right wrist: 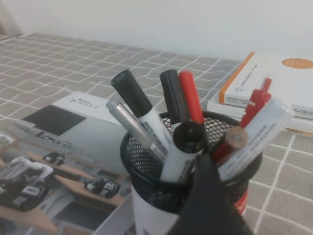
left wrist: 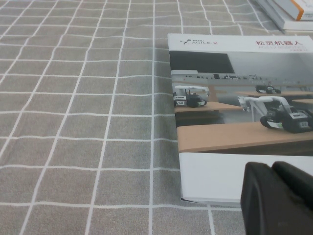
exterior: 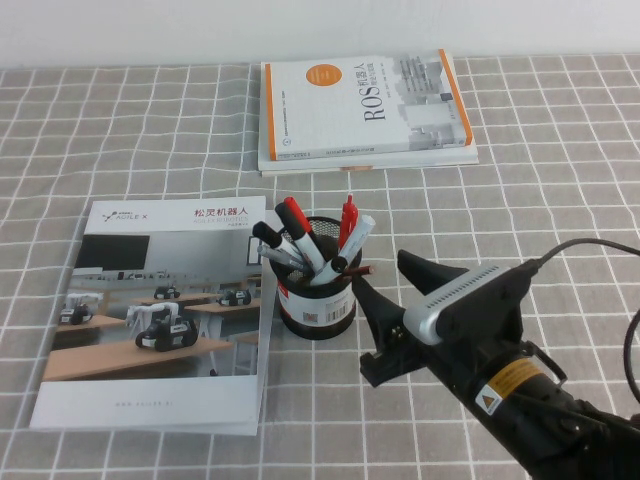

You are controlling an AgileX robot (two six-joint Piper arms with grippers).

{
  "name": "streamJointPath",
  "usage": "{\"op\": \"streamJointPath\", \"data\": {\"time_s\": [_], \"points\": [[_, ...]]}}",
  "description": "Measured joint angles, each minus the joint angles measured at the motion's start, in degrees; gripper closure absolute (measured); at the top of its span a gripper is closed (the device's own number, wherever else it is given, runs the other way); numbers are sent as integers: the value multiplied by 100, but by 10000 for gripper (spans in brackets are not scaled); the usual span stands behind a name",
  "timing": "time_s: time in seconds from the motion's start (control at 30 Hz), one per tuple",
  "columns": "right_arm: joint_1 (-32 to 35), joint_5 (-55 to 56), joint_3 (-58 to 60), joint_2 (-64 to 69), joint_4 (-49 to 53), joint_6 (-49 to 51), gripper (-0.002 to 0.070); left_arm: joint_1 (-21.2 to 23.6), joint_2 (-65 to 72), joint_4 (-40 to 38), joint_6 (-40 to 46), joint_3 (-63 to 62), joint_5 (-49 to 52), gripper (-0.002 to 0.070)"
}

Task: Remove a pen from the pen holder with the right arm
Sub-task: 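Take a marker out of the pen holder and lay it on the table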

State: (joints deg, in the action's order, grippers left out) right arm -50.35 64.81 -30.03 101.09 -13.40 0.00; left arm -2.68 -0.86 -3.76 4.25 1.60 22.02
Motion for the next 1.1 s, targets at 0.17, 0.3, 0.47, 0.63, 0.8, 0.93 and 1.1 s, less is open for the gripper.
{"op": "streamJointPath", "data": {"time_s": [0.17,0.3,0.47,0.63,0.8,0.93,1.1], "points": [[0,0,-179,126,-39,0,290,0,0,0,0,0,0,678],[0,0,-306,201,-39,0,290,0,0,0,0,0,0,678],[0,0,-383,201,-39,0,292,0,0,0,0,0,0,678],[0,0,-417,201,-39,0,322,0,0,0,0,0,0,678],[0,0,-426,201,-44,0,360,0,0,0,0,0,0,678],[0,9,-426,256,-53,0,366,0,0,0,0,0,0,678],[0,9,-464,334,-53,0,367,0,0,0,0,0,0,678]]}}
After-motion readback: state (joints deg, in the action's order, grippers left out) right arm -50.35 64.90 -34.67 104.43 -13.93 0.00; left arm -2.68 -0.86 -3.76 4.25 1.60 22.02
